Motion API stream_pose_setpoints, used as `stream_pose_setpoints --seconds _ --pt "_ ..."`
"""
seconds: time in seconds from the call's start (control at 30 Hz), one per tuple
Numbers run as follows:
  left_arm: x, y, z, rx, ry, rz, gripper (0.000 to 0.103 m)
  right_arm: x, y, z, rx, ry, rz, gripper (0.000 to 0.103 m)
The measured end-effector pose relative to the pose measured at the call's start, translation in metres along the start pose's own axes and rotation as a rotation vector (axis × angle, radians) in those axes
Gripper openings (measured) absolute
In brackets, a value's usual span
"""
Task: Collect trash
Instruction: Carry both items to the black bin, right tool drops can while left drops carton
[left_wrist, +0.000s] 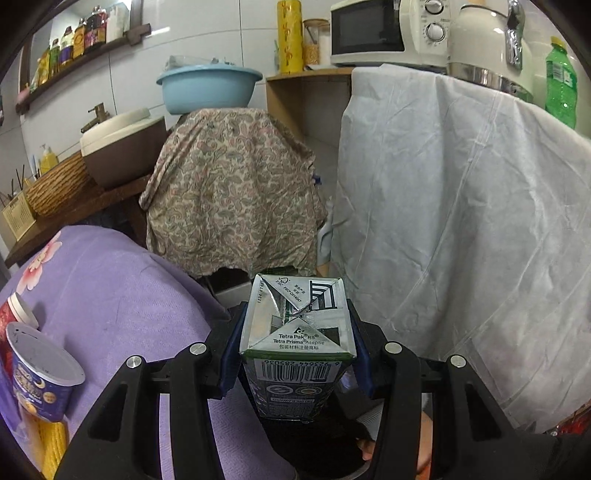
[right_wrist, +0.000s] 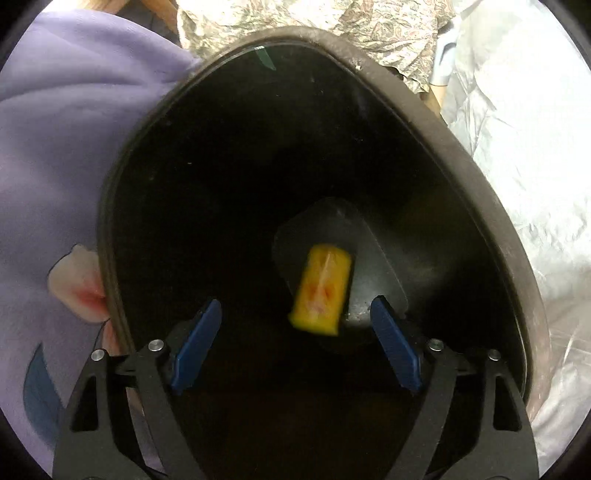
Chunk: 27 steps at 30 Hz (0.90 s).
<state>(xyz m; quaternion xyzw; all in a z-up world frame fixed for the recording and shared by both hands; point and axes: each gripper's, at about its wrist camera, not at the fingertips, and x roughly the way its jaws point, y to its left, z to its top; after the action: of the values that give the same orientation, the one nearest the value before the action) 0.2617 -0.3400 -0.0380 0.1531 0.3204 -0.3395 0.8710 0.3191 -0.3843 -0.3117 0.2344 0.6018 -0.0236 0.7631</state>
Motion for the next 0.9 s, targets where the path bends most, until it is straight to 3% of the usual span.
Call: stream_pose_setpoints --seconds 0.17,0.3,0.6,0.8,0.87,0.9 --pt "0.018 -0.009 0.000 0.012 0.047 0.009 0.049 -0.049 0.004 -0.029 -0.055 -0.117 0.034 0.082" --pt "0.043 -0.021 0.000 0.007 0.118 0.026 0.049 -0.098 -0.007 -0.074 -0.057 -0.220 0.025 0.083" --pt "0.131 -0.041 -0.030 -0.066 0.462 0.023 0.049 -0.166 -0.069 -0.144 0.105 -0.371 -0.092 0.083" --pt "0.164 -0.042 -0.062 -0.062 0.603 0.037 0.049 -0.188 -0.082 -0.165 0.177 -0.430 -0.109 0.083" --pt "0.166 -0.044 -0.067 -0.028 0.618 0.051 0.058 -0.183 -0.087 -0.160 0.183 -0.438 -0.104 0.083" --pt "0.166 -0.043 -0.068 -0.022 0.617 0.054 0.069 -0.187 -0.089 -0.165 0.183 -0.443 -0.099 0.083"
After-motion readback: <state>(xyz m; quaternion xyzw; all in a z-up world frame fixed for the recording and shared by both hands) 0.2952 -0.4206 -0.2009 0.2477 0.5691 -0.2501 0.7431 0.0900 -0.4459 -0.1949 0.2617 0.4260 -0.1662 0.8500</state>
